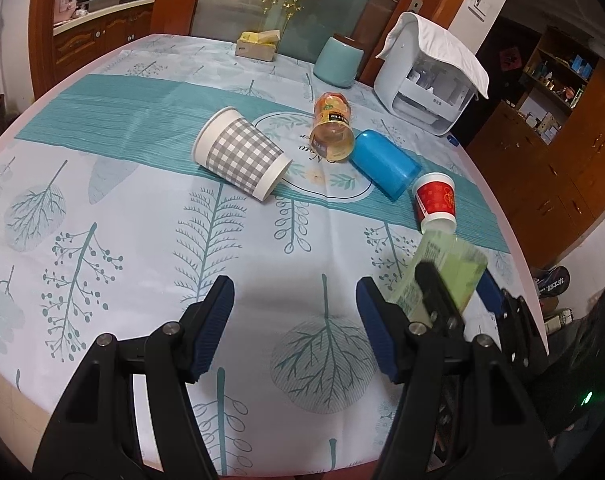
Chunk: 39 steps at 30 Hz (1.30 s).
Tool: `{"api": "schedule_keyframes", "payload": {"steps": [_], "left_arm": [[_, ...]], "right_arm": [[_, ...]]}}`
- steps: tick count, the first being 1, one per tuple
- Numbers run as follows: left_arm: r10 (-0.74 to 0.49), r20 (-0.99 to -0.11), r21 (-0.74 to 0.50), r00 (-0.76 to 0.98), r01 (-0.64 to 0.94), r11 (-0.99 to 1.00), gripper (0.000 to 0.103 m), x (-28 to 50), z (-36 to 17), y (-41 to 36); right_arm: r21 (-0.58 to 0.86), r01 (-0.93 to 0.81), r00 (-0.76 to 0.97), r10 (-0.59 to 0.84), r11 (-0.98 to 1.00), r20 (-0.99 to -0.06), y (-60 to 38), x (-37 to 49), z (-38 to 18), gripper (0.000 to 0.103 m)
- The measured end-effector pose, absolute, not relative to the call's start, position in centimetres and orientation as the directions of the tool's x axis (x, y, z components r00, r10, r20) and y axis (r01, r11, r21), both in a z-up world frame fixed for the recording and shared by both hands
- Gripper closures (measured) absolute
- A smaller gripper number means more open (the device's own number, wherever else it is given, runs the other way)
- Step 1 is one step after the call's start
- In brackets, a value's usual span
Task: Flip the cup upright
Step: 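Grasp the green cup with the right tool while the left tool releases it, then rotate the green cup upright with the right tool and set it on the table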
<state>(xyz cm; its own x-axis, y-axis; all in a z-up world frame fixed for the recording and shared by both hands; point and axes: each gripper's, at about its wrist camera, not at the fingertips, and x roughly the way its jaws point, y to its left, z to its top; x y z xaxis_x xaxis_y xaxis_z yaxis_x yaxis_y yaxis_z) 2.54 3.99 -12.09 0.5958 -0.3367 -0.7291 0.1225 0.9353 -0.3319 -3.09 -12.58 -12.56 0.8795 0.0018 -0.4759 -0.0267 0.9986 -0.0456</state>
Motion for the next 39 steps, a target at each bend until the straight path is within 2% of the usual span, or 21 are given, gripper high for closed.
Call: {"api": "schedule_keyframes", "payload": {"steps": [5, 13, 16, 18, 23, 27, 34, 37, 39], "left_arm": [[-0.337, -0.724, -0.328, 0.602, 0.129, 0.936, 0.042, 2.2, -11.8, 4.0], [-0.328, -0.735, -0.31, 0.593, 0.135, 0.941, 0.042, 1.7, -11.7, 3.4], [-0.319, -0.747, -0.301, 0.584, 0.13, 0.945, 0.042, 1.5, -11.8, 3.1], [-0.313, -0.754, -0.297, 0.577, 0.126, 0.947, 0.042, 1.3, -11.9, 3.0], [-0.287, -0.784, -0.279, 0.55, 0.1, 0.955, 0.042, 0.6, -11.7, 2.6], [-0.28, -0.801, -0.271, 0.528, 0.097, 0.958, 0.042, -0.1, -11.2, 2.4], [-0.269, -0.808, -0.235, 0.524, 0.131, 0.963, 0.042, -1.9, -8.4, 1.1], [-0.257, -0.803, -0.211, 0.538, 0.146, 0.966, 0.042, -2.3, -6.6, 0.3], [-0.208, -0.821, -0.155, 0.532, 0.143, 0.978, 0.042, -2.4, -5.6, -0.3]], "right_arm": [[-0.068, -0.032, 0.891, -0.003, 0.997, -0.454, -12.2, -5.1, -12.7, 0.047], [-0.044, -0.038, 0.877, 0.012, 0.998, -0.48, -12.9, -7.3, -12.6, 0.044], [-0.018, -0.043, 0.858, 0.028, 0.999, -0.513, -13.5, -7.8, -12.3, 0.03], [0.013, -0.056, 0.846, 0.055, 0.998, -0.53, -13.9, -8.2, -12.1, 0.016], [0.097, -0.074, 0.821, 0.116, 0.992, -0.558, -15.2, -9.5, -10.5, 0.008], [0.18, -0.031, 0.791, 0.134, 0.983, -0.597, -17.0, -9.9, -8.4, 0.005], [0.343, 0.166, 0.605, 0.179, 0.925, -0.776, -22.7, -7.7, -5.4, 0.004], [0.366, 0.235, 0.552, 0.186, 0.9, -0.813, -24.7, -6.8, -4.3, 0.004], [0.367, 0.247, 0.553, 0.181, 0.897, -0.813, -25.6, -6.5, -3.3, 0.004]]}}
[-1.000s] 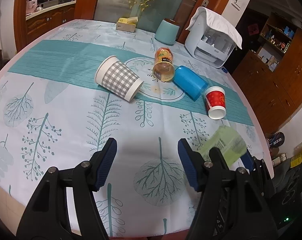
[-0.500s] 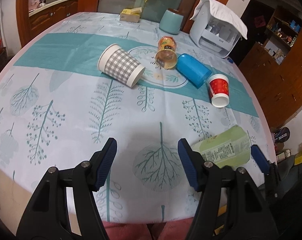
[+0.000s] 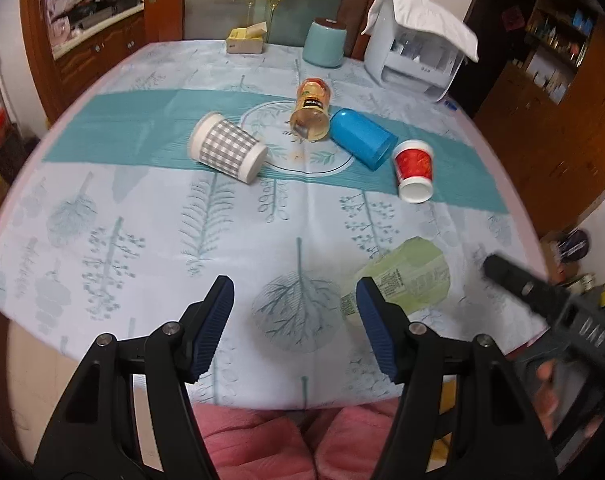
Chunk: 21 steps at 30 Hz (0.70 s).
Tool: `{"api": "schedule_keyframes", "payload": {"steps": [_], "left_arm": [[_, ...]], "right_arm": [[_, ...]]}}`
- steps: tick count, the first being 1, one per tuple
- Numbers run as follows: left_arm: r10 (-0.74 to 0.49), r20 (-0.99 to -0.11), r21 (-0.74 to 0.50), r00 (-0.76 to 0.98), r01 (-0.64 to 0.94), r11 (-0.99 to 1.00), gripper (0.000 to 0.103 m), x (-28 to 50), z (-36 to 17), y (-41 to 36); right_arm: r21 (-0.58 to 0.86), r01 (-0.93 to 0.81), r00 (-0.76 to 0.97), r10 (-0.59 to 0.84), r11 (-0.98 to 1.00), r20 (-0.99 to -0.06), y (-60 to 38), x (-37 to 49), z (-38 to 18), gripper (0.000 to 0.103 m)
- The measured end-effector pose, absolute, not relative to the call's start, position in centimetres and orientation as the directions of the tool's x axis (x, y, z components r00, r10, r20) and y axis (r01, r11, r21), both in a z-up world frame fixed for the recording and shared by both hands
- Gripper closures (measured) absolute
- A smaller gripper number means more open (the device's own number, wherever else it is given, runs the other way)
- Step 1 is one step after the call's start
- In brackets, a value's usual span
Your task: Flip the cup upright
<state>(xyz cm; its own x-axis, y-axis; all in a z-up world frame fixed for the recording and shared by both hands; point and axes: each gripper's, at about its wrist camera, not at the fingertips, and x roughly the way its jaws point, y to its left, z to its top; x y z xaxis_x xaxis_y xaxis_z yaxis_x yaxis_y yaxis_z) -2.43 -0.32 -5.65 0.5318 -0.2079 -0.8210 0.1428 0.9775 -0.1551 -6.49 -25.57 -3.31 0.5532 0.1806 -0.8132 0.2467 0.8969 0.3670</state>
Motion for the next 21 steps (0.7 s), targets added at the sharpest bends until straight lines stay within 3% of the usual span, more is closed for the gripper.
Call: {"api": "schedule_keyframes", "payload": {"steps": [2, 6, 15, 21], "left_arm": [[-0.166, -0.84, -0.099, 0.516, 0.154, 0.983, 0.042, -2.4, -4.8, -1.0], [-0.202, -0.842, -0.114, 0.501, 0.2, 0.973, 0.042, -2.3, -3.1, -1.7], [-0.186, -0.824, -0.118, 0.535, 0.159, 0.98, 0.042, -2.6, -0.3, -1.6], [-0.178, -0.812, -0.111, 0.555, 0.153, 0.982, 0.042, -3.2, 0.5, -1.5]], "right_arm": [[0.347, 0.261, 0.573, 0.145, 0.901, -0.807, -26.1, -6.4, -2.0, 0.004], [0.291, 0.237, 0.615, 0.089, 0.927, -0.784, -25.9, -6.6, 0.7, 0.004], [0.352, 0.099, 0.546, 0.245, 0.931, -0.801, -24.3, -6.4, 3.5, 0.004], [0.384, 0.108, 0.492, 0.286, 0.917, -0.822, -23.9, -6.5, 2.8, 0.004]]}}
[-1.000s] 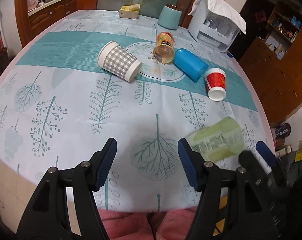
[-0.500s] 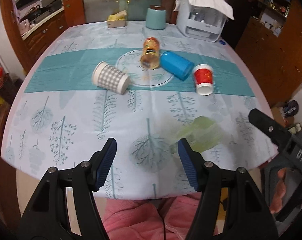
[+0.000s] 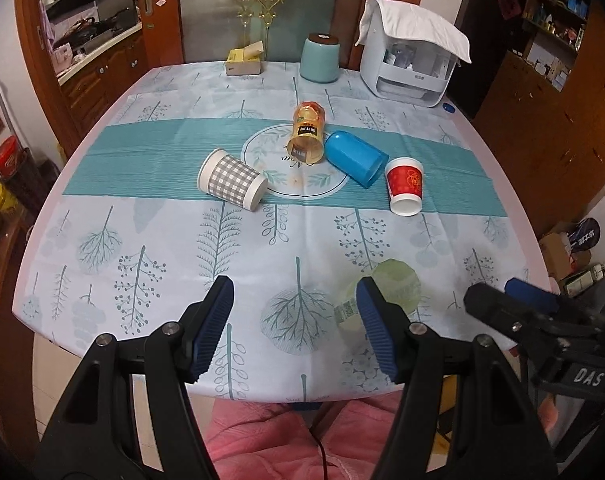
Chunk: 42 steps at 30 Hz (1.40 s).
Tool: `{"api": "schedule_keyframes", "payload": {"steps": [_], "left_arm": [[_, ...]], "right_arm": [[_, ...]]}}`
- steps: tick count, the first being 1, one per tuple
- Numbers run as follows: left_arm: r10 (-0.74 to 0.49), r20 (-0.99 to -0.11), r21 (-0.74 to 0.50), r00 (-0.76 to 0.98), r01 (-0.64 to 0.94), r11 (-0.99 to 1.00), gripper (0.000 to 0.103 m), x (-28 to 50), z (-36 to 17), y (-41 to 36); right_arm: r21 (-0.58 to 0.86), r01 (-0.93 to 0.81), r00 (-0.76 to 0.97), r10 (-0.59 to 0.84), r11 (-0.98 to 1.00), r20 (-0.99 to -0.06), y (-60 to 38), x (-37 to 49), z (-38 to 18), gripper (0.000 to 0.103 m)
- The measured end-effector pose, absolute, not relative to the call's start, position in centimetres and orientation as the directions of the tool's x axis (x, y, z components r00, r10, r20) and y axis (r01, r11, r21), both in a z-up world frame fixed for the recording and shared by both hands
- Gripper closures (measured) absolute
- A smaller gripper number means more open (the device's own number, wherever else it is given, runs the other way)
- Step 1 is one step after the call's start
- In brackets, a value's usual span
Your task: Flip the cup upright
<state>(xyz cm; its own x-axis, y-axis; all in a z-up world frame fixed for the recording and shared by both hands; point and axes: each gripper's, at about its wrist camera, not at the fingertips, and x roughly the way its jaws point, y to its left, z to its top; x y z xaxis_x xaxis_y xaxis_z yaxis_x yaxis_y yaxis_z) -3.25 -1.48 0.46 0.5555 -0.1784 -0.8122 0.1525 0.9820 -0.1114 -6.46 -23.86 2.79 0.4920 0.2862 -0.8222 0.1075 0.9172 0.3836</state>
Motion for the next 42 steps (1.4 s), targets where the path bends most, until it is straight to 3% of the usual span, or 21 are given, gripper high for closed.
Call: {"api": "schedule_keyframes", "payload": {"steps": [11, 42], "left_arm": [[-0.181, -0.852, -0.119, 0.492, 0.155, 0.981, 0.042, -2.7, -0.9, -1.8], [-0.188, -0.848, -0.12, 0.496, 0.166, 0.979, 0.042, -2.3, -1.5, -2.3]], "right_arm": [[0.348, 0.104, 0.477, 0.26, 0.932, -0.839, -23.8, -6.6, 1.9, 0.004], [0.365, 0.094, 0.483, 0.279, 0.926, -0.83, -24.0, -6.3, 1.5, 0.004]]}}
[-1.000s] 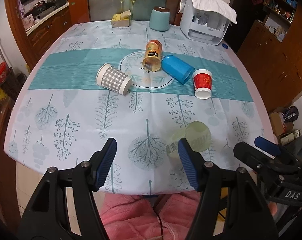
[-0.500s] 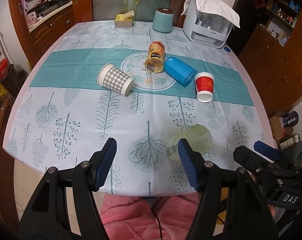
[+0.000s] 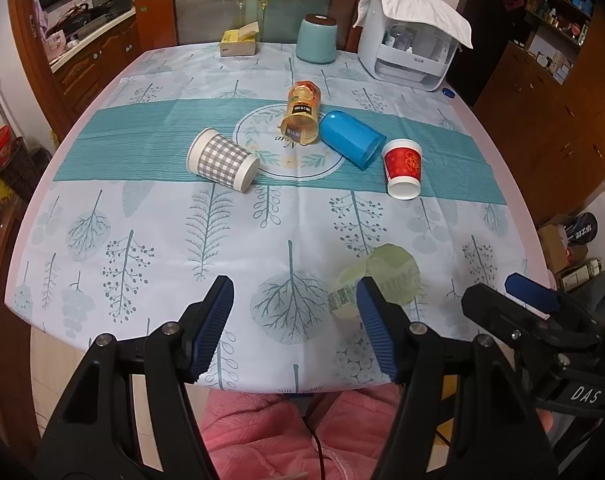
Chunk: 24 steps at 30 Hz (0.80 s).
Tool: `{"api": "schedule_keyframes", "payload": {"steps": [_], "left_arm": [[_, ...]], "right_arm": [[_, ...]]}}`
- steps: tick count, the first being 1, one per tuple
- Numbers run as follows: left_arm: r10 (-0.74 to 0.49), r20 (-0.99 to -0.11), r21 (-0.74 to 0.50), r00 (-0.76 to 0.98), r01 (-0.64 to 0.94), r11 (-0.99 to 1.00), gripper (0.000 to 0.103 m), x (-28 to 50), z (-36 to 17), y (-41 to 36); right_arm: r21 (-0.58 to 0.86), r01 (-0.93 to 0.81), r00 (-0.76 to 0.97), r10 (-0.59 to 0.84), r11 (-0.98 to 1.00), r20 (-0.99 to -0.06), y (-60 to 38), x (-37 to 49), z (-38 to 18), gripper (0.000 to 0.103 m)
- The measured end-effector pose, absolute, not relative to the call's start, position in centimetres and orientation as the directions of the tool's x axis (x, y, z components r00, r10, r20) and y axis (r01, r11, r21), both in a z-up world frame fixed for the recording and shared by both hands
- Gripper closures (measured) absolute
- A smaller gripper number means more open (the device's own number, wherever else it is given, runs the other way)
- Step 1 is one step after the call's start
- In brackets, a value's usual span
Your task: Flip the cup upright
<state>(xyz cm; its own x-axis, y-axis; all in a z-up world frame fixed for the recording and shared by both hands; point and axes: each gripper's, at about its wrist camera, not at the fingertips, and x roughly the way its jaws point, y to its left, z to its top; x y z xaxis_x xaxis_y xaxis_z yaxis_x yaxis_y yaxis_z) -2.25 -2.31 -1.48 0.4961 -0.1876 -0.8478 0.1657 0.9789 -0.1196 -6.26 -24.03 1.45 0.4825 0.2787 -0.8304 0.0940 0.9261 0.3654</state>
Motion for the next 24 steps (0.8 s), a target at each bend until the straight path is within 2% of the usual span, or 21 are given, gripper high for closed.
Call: {"api": "schedule_keyframes", "payload": {"steps": [24], "left_arm": [[-0.193, -0.824, -0.104, 0.534, 0.192, 0.976, 0.042, -3.19, -0.49, -2.47]], "right_arm": [[0.358, 0.091, 0.481, 0.274, 0.929, -0.833, -23.37, -6.3, 1.48, 0.004]]}}
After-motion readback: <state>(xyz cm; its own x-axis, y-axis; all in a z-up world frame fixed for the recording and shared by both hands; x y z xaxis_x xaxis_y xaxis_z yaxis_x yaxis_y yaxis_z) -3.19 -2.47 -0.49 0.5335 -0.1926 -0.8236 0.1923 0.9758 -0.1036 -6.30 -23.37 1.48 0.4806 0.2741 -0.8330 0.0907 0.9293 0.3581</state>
